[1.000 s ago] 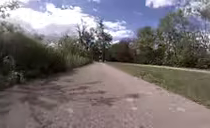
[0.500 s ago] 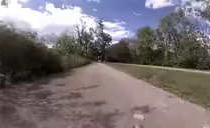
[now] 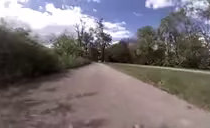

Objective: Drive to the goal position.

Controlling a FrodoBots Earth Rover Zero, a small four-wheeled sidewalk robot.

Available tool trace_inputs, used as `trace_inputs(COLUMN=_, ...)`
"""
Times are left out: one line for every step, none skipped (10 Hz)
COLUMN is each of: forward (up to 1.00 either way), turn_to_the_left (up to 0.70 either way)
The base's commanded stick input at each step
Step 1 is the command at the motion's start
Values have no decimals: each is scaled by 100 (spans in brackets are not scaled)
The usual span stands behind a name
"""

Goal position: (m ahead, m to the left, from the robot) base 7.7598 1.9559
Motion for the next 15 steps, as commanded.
trace_inputs(forward=100, turn_to_the_left=0)
trace_inputs(forward=100, turn_to_the_left=0)
trace_inputs(forward=100, turn_to_the_left=0)
trace_inputs(forward=100, turn_to_the_left=0)
trace_inputs(forward=100, turn_to_the_left=0)
trace_inputs(forward=100, turn_to_the_left=0)
trace_inputs(forward=100, turn_to_the_left=8)
trace_inputs(forward=100, turn_to_the_left=26)
trace_inputs(forward=100, turn_to_the_left=35)
trace_inputs(forward=100, turn_to_the_left=38)
trace_inputs(forward=100, turn_to_the_left=0)
trace_inputs(forward=100, turn_to_the_left=0)
trace_inputs(forward=100, turn_to_the_left=0)
trace_inputs(forward=100, turn_to_the_left=0)
trace_inputs(forward=100, turn_to_the_left=0)
